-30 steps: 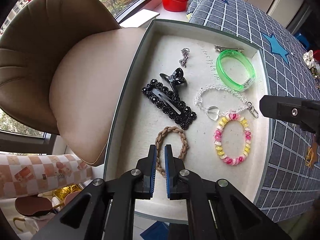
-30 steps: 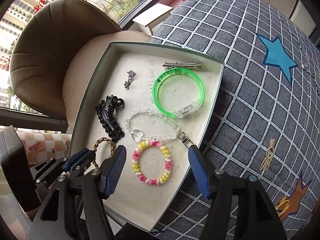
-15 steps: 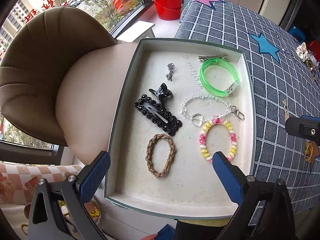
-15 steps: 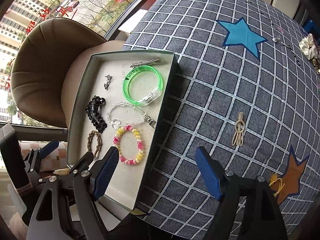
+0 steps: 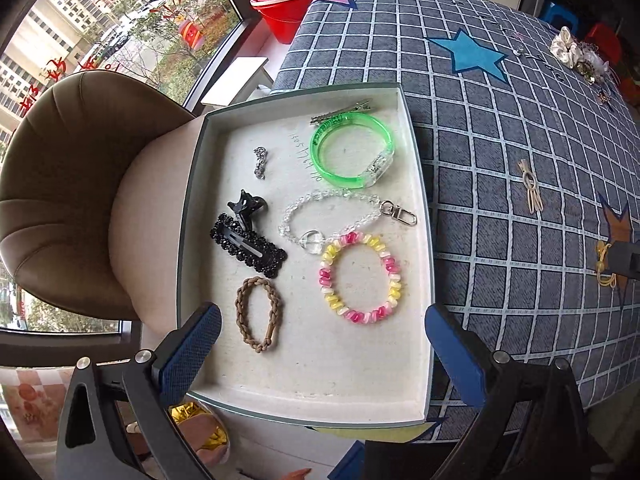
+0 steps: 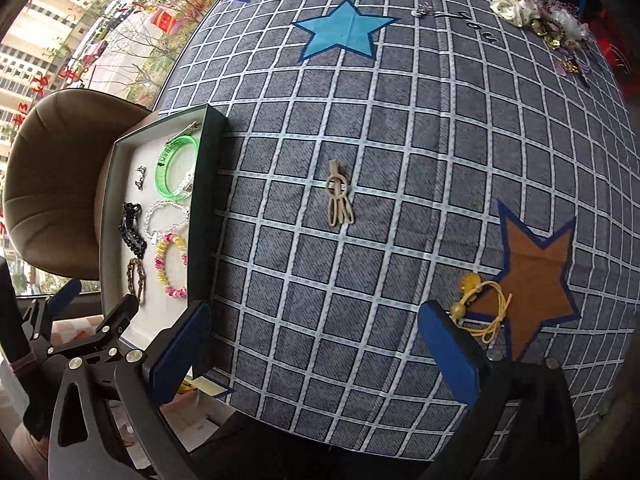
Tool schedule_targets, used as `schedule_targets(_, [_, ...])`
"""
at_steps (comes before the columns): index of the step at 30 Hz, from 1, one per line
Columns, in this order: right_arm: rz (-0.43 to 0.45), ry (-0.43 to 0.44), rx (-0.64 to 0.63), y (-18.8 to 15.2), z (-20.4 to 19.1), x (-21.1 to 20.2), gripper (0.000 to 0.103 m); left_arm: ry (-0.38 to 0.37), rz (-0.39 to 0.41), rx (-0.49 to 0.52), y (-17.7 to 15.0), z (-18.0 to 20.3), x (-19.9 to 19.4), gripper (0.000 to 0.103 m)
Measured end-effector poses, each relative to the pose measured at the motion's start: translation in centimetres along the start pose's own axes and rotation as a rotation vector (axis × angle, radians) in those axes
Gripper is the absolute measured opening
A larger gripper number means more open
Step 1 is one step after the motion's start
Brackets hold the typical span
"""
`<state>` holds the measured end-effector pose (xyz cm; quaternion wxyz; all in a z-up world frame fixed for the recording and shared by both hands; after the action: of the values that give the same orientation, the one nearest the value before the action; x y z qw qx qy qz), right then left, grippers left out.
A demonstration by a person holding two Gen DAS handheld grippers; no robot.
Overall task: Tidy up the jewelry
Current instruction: 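Move both tools back toward the cream claw clip and yellow cord hair tie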
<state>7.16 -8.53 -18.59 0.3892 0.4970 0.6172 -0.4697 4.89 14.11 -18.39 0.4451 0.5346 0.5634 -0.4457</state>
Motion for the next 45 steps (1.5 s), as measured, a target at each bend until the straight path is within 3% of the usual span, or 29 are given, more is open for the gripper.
schedule_targets(3, [-0.003,0.0,0.067,-1.0,3.2,-0.3,0.103,0.024,-0.014,0.039,0.5,1.7,0.0,0.103])
schedule_targets(10, [-0.005,-0.019,0.212,-3.6,10.1,-0.7,0.103,-0.068,-0.019,0.091,1.9,5.7,-1.2,0.103])
schedule_targets(17, [-0.021,-0.015,0.3,-5.4,14.3,-0.3,0.103,-0.091,-0.025,0.141,3.7,10.2,-1.7,0.103])
schedule_targets(32, [-0.046,-0.051,0.228,-5.1,15.2,1.1,0.103,-0.121,-0.11,0.095,6.9,14.6,1.3,0.103])
schedule_targets(43, [-0.033,-0.145,0.15,-2.9,15.5,2.3,0.102,-0.125,-0.094,0.064,9.7,16.5,3.0,0.103])
schedule_targets(45, [-0.03,-0.151,0.132,-2.5,15.7,2.6,0.099,-0.117,-0.1,0.071,10.0,16.9,3.6,0.094])
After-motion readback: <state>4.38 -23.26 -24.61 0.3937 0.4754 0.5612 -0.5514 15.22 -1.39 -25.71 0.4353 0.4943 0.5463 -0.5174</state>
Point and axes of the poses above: each gripper's, at about its wrist camera, not at the fingertips, and x roughly the way its jaws point, z to its right, y to its top, the point moved 7 cm from there along x, roughly the way its jaws point, and after that the axes turned 14 degrees about -z, right-handed, at the moved point
